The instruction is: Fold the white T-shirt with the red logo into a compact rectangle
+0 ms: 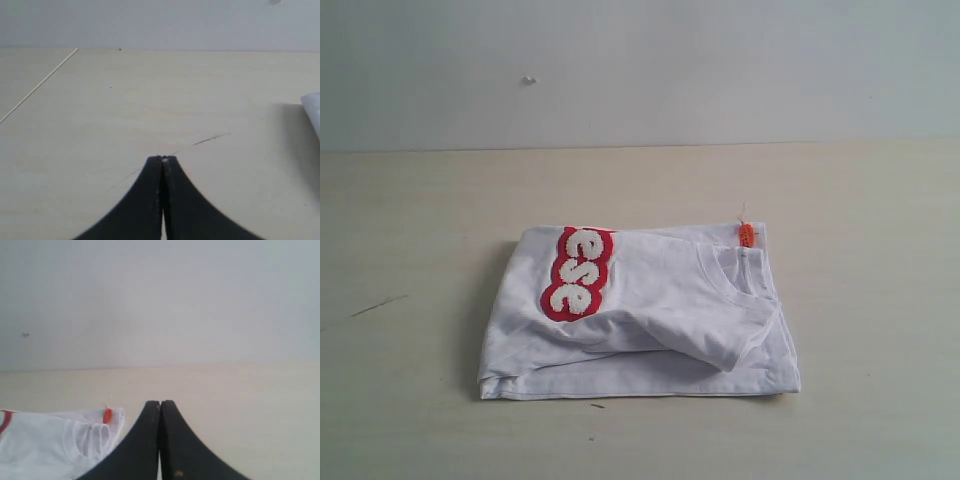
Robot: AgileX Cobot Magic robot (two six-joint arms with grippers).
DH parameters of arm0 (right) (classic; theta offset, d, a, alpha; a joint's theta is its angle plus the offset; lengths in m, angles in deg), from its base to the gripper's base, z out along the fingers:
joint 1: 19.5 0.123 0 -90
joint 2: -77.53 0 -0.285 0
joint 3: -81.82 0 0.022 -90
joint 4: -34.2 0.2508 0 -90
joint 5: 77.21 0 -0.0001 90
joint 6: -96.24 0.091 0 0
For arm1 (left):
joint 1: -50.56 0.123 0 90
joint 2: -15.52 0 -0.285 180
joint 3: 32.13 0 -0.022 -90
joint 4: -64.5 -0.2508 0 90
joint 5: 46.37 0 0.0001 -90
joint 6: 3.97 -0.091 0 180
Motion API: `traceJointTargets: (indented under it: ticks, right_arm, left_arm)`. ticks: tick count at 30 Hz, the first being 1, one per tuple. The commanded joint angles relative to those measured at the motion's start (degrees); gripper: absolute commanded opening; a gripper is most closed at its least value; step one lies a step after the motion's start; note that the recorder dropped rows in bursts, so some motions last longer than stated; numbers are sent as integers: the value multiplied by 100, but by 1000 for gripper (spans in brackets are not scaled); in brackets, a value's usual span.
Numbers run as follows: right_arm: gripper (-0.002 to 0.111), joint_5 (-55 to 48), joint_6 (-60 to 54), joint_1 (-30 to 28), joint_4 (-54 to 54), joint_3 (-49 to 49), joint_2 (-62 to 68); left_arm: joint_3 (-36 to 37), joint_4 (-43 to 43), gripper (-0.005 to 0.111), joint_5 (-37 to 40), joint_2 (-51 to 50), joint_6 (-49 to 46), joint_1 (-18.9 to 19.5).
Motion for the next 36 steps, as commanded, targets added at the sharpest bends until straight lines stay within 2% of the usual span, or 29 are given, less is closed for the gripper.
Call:
traceJointTargets:
  ticks: [1,5,14,36]
  right_arm:
    - [0,-3,43,-315,-255,411,-43]
    - [0,-271,73,-376,-255,503,-43]
    - [0,-185,736,-376,-552,503,-43]
    - [0,-191,1238,-376,-677,503,-43]
  left_arm:
    - [16,-31,0,-33,30,-1,5]
    - [16,-31,0,-33,30,-1,5]
    - [16,-31,0,-33,30,-1,5]
    - [16,-31,0,-33,30,-1,5]
